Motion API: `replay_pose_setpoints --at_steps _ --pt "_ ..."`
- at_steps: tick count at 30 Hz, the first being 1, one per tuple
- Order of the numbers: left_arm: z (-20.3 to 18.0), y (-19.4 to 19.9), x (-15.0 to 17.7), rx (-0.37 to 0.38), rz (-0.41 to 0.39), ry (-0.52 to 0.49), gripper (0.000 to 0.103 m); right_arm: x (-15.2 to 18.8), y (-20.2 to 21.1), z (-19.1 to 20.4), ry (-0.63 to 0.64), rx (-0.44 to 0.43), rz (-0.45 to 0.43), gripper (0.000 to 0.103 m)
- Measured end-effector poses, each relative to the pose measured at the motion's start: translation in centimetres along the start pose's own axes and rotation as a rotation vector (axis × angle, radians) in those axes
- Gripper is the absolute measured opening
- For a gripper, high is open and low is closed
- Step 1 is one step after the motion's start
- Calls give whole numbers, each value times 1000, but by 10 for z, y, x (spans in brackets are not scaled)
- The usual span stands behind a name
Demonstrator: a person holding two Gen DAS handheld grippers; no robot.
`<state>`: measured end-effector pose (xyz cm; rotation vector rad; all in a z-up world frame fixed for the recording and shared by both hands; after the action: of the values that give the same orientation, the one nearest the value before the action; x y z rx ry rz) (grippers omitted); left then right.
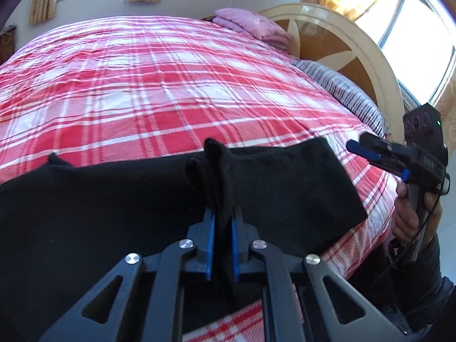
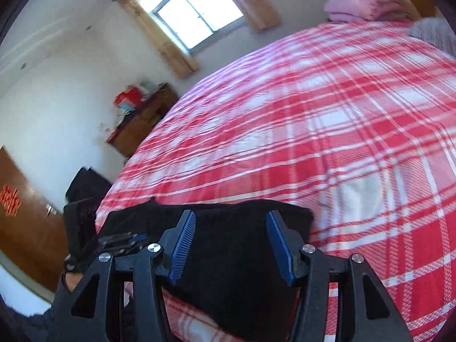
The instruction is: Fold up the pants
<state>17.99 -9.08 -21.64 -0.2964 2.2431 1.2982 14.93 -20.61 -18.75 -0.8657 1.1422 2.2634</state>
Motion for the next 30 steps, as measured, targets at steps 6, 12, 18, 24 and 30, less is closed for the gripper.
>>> replay_pose_setpoints --at_steps 6,12,18,24,30 --pt "14 -21 6 -29 43 14 15 35 -48 -2 50 92 241 61" --pt "18 -13 9 -44 13 11 34 30 -39 7 84 71 192 61" --pt "16 4 13 -106 -39 -39 63 60 -54 62 218 -175 366 62" --pt "37 21 14 -173 -41 -52 63 69 -67 69 249 -113 414 62" --pt "111 82 6 -374 -127 -39 63 44 -74 119 294 -217 297 62"
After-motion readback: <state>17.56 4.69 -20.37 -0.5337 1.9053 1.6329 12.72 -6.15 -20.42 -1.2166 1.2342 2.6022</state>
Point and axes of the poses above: each gripper's, at about its wrist camera, not at the fingertips, and y roughly against the way its jaws point, z to its left, x to its underside, the point moved 6 cm from there along -y, roughly the way its jaws point, and after that the axes turned 6 degrees about y, right-handed, at the moved point
